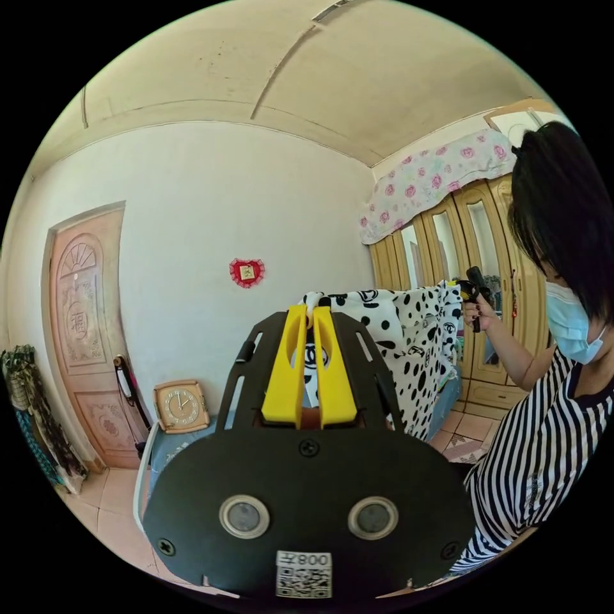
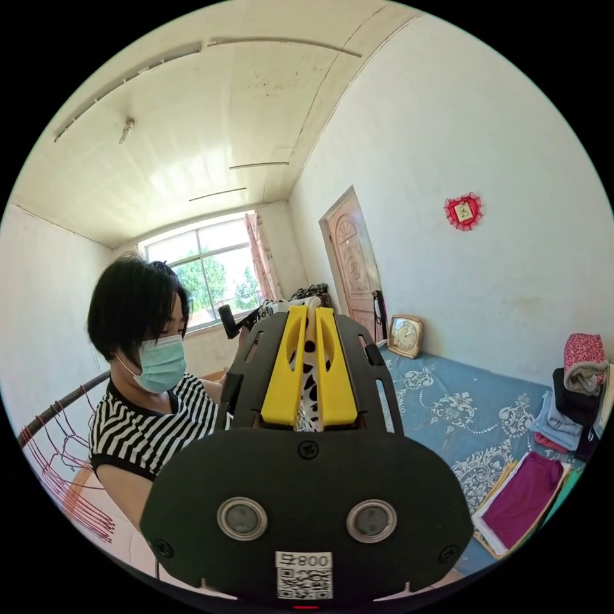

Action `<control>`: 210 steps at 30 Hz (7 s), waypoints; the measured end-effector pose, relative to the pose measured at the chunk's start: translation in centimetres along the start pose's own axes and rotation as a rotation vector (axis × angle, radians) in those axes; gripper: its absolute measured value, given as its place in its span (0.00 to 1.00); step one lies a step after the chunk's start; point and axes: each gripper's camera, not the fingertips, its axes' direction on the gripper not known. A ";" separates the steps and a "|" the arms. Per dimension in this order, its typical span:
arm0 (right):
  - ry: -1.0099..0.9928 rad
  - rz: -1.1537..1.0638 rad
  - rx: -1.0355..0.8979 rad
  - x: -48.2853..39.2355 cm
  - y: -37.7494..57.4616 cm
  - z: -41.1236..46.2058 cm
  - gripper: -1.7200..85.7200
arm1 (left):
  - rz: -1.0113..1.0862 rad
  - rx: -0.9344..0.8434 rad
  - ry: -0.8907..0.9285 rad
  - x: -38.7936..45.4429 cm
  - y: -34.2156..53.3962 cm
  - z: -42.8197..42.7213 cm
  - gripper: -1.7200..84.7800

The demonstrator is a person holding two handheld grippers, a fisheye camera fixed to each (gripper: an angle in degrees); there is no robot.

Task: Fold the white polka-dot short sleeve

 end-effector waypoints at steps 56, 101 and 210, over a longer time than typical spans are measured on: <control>0.481 0.749 -0.962 66.6 36.5 37.3 0.12 | -1.049 -1.164 -0.007 -44.7 31.4 39.9 0.14; 0.250 0.621 -0.387 60.3 22.0 16.1 0.02 | -0.603 -0.601 0.231 -50.2 -1.1 28.2 0.03; 0.572 0.631 -0.546 114.9 34.0 50.9 0.11 | -0.691 -0.745 0.145 -92.5 14.2 99.4 0.05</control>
